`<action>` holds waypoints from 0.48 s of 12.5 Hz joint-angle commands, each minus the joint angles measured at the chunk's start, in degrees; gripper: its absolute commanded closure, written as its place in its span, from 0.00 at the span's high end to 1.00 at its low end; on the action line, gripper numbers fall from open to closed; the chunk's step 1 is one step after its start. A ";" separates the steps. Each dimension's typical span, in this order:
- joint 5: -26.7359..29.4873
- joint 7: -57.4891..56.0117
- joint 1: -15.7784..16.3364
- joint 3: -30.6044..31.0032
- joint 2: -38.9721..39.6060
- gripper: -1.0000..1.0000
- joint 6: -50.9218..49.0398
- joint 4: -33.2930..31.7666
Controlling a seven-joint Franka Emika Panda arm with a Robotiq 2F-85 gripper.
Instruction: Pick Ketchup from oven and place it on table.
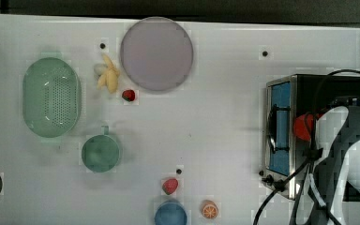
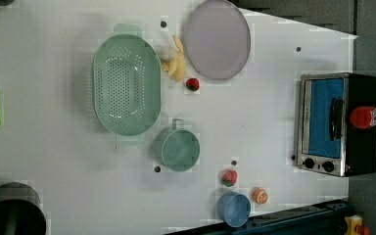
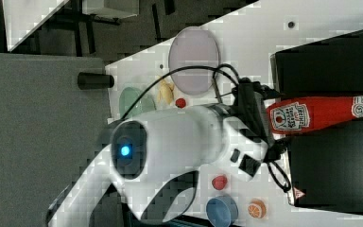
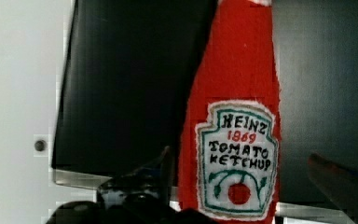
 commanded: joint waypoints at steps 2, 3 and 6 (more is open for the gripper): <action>5.48 -1.08 -1.17 -0.33 3.40 1.00 2.19 1.51; 6.29 -1.08 -1.26 -0.34 3.97 1.00 2.40 1.43; 7.39 -1.08 -1.40 -0.35 5.48 0.96 2.38 1.27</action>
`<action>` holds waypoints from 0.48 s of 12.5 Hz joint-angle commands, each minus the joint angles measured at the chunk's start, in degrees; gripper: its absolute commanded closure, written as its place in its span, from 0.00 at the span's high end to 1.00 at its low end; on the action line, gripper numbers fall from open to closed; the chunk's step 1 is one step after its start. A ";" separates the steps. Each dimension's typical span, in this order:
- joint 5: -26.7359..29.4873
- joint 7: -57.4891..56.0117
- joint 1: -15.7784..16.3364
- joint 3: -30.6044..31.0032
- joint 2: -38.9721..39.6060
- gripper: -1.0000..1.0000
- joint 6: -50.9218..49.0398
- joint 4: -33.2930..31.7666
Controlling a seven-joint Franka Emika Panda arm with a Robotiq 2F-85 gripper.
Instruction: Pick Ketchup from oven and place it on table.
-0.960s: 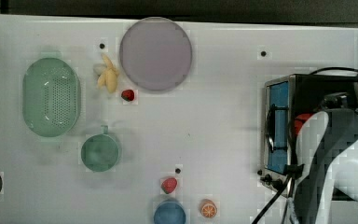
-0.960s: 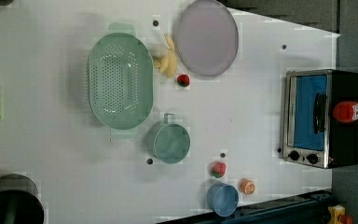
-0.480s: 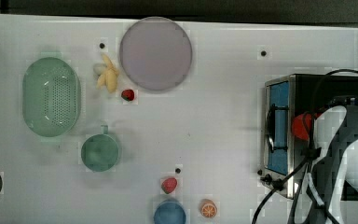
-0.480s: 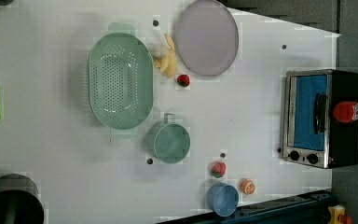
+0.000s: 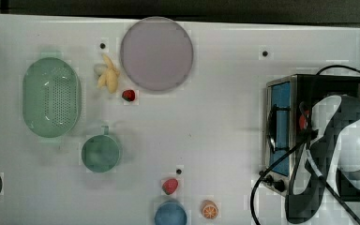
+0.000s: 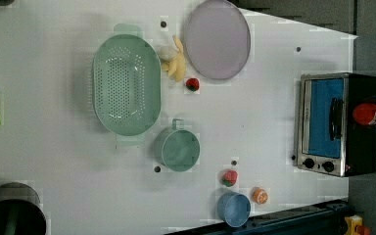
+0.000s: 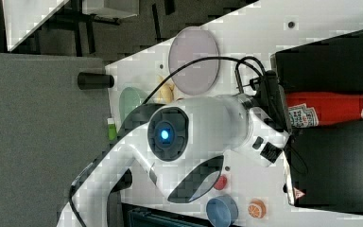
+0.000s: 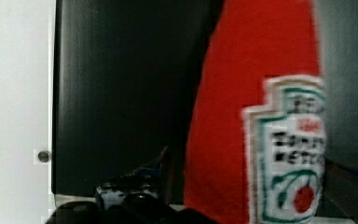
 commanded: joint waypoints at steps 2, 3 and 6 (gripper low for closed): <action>-0.19 -0.98 -1.04 -0.16 -0.33 0.72 -0.74 0.19; -0.19 -0.98 -0.96 -0.16 -0.53 0.64 -0.81 0.23; -0.37 -1.00 -0.89 -0.23 -0.88 0.64 -1.02 0.81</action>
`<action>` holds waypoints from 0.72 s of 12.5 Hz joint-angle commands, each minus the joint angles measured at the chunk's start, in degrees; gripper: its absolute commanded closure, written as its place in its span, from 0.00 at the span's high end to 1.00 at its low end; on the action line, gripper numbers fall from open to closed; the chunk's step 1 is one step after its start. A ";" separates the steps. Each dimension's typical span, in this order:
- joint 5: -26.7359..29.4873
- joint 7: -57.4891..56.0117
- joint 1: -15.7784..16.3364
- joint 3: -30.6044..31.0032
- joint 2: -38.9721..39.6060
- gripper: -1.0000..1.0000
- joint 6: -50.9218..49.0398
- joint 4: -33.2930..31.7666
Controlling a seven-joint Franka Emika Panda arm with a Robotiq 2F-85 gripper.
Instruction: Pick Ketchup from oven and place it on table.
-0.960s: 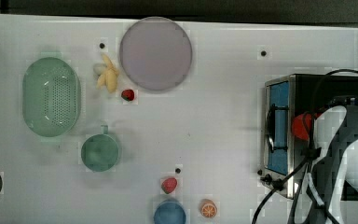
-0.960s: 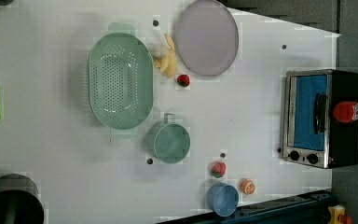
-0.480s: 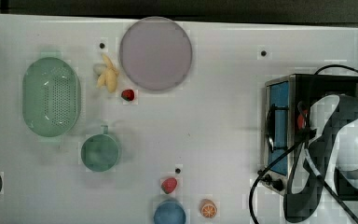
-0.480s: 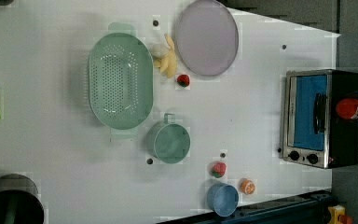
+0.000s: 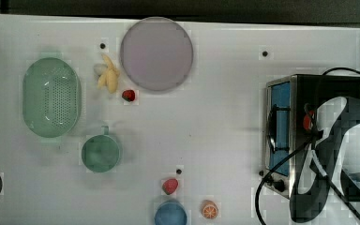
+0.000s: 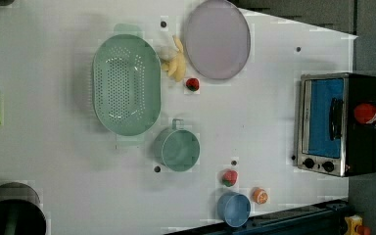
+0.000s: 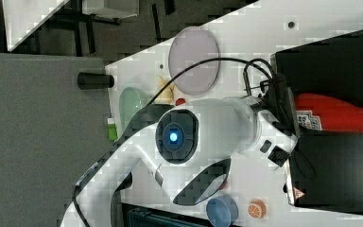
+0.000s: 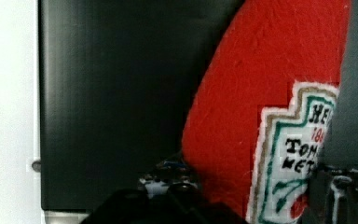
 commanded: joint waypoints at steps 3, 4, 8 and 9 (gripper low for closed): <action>-3.12 -2.61 1.50 -0.01 -4.18 0.64 -3.67 4.14; -5.36 -4.01 2.23 0.17 -5.41 0.64 -6.40 5.87; -8.02 -14.39 5.82 3.35 -10.37 0.64 -16.09 11.02; -8.02 -17.42 6.71 4.82 -11.55 0.64 -17.08 11.26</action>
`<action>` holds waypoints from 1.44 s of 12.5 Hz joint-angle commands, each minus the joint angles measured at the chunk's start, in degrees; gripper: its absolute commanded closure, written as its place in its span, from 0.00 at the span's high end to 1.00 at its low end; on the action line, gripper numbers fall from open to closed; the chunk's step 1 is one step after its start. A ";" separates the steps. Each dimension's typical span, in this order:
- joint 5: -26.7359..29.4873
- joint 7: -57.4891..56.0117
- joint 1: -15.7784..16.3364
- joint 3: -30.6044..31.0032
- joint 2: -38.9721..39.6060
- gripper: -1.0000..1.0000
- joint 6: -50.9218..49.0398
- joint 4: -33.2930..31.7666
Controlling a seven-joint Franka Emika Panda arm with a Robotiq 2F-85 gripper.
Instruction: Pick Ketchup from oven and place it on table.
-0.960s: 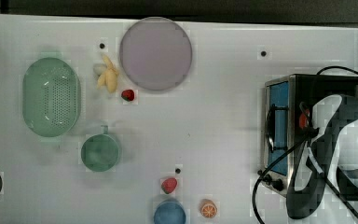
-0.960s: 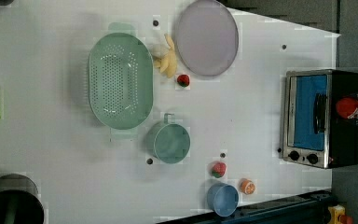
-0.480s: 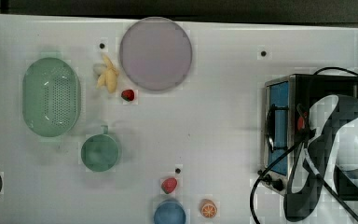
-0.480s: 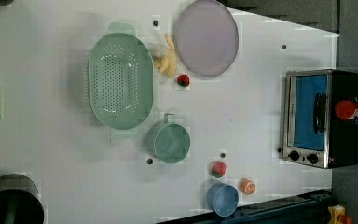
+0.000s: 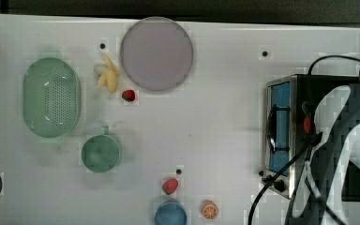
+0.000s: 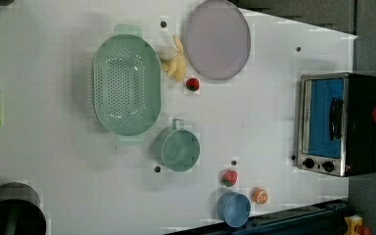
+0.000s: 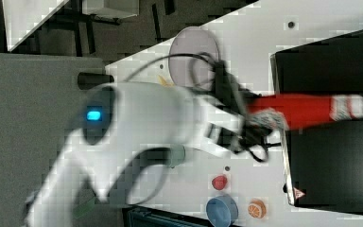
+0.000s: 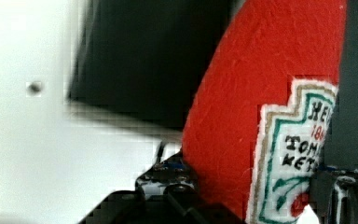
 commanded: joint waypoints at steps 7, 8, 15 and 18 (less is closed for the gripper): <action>0.16 -21.41 9.36 16.21 -7.63 0.64 -3.14 0.81; 0.04 -20.60 9.81 17.67 -7.66 0.64 -3.13 -0.49; -3.88 -8.06 12.74 22.62 -8.29 0.64 7.79 -16.88; -3.88 -8.07 12.84 22.98 -6.85 0.64 16.23 -24.01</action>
